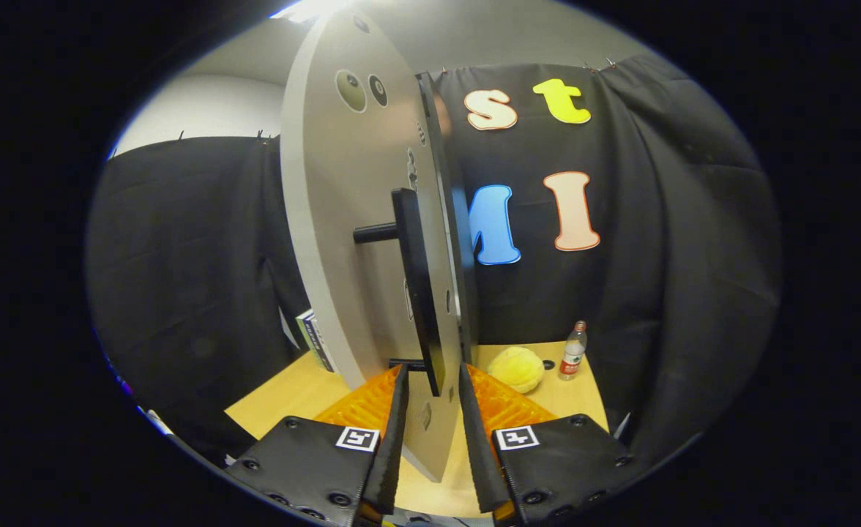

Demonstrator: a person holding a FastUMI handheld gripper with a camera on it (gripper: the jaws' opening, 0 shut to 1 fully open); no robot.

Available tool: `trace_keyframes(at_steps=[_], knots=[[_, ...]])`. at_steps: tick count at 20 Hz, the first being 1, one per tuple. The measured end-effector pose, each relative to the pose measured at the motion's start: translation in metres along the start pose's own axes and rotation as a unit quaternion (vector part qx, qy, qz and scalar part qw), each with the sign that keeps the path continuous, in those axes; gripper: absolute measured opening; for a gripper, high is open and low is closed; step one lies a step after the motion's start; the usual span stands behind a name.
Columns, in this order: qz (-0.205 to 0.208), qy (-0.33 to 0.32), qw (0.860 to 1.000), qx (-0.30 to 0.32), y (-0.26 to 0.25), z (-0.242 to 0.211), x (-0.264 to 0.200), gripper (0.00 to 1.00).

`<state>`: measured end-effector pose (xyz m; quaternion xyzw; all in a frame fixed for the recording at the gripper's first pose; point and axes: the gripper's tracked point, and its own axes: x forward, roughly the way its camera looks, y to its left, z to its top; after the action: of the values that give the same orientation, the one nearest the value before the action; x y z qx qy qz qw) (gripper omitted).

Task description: Open the shoe cabinet door, grab the shoes and put them into the shoe cabinet, then close the shoe cabinet door.

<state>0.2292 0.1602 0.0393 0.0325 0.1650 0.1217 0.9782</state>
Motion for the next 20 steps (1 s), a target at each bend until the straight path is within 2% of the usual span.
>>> trace_keyframes(at_steps=[2, 6, 8, 11, 14, 20], knots=[[-0.035, -0.025, 0.999, -0.009, -0.009, 0.009, -0.004, 0.6], [-0.038, -0.085, 0.996, 0.004, 0.007, 0.04, -0.041, 0.97], [-0.015, -0.11, 0.994, 0.0, 0.031, 0.052, -0.055, 0.97], [0.021, -0.122, 0.992, -0.015, 0.074, 0.048, -0.066, 0.97], [0.04, -0.11, 0.993, -0.022, 0.11, 0.023, -0.056, 0.97], [0.066, -0.044, 0.996, -0.031, 0.162, -0.049, -0.003, 0.97]])
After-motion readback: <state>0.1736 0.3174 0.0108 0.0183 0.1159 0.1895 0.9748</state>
